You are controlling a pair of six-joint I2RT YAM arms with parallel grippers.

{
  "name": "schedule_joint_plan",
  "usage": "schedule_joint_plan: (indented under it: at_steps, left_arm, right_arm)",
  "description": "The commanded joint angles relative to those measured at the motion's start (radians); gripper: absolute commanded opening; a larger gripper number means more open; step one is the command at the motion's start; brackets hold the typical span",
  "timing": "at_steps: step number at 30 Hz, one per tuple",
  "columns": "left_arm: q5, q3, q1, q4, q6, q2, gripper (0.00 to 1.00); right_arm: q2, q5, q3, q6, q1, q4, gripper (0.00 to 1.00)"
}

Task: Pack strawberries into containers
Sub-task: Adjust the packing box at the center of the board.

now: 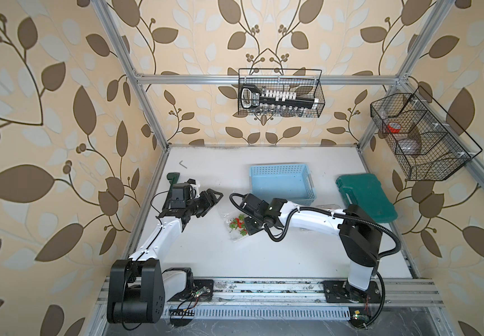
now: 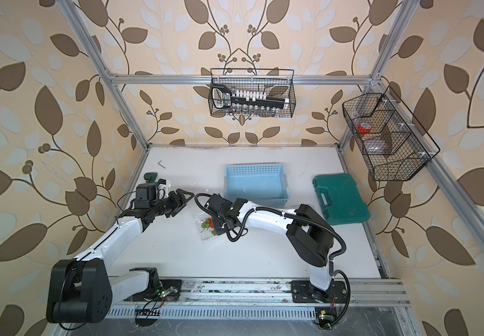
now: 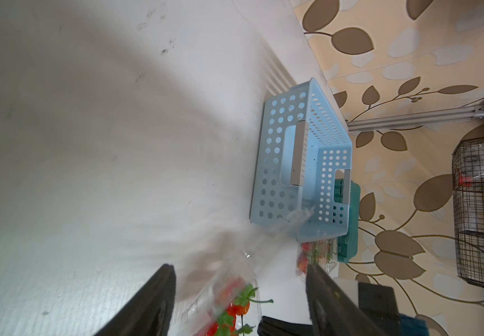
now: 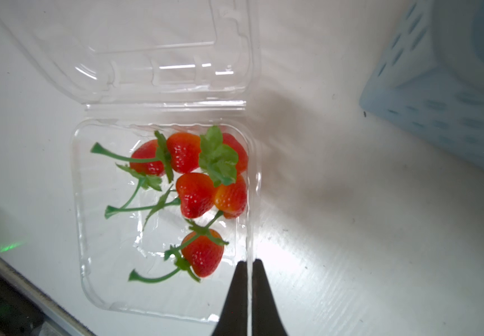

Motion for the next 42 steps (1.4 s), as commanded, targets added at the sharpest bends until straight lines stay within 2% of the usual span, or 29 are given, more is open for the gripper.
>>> schedule_joint_plan:
  at_steps: [1,21,29,35,42]
  left_arm:
    - [0.043,-0.006,0.004,0.063,-0.009,0.002,0.73]
    - [0.044,-0.015,-0.054,0.1,-0.016,0.022,0.72]
    - [0.03,-0.006,-0.089,0.086,0.012,0.015,0.72]
    - [0.025,0.016,-0.122,0.069,0.029,0.002,0.72]
    - [-0.089,0.058,-0.226,-0.063,0.118,-0.087,0.72]
  right_arm:
    - [0.04,0.03,0.04,-0.048,-0.008,-0.035,0.05]
    - [0.091,0.012,0.07,-0.084,-0.024,0.007,0.08]
    - [0.074,-0.023,0.037,-0.076,-0.045,0.04,0.18]
    - [-0.006,-0.037,-0.017,-0.05,-0.075,0.065,0.26]
    - [-0.235,-0.098,-0.2,0.019,-0.178,0.159,0.27]
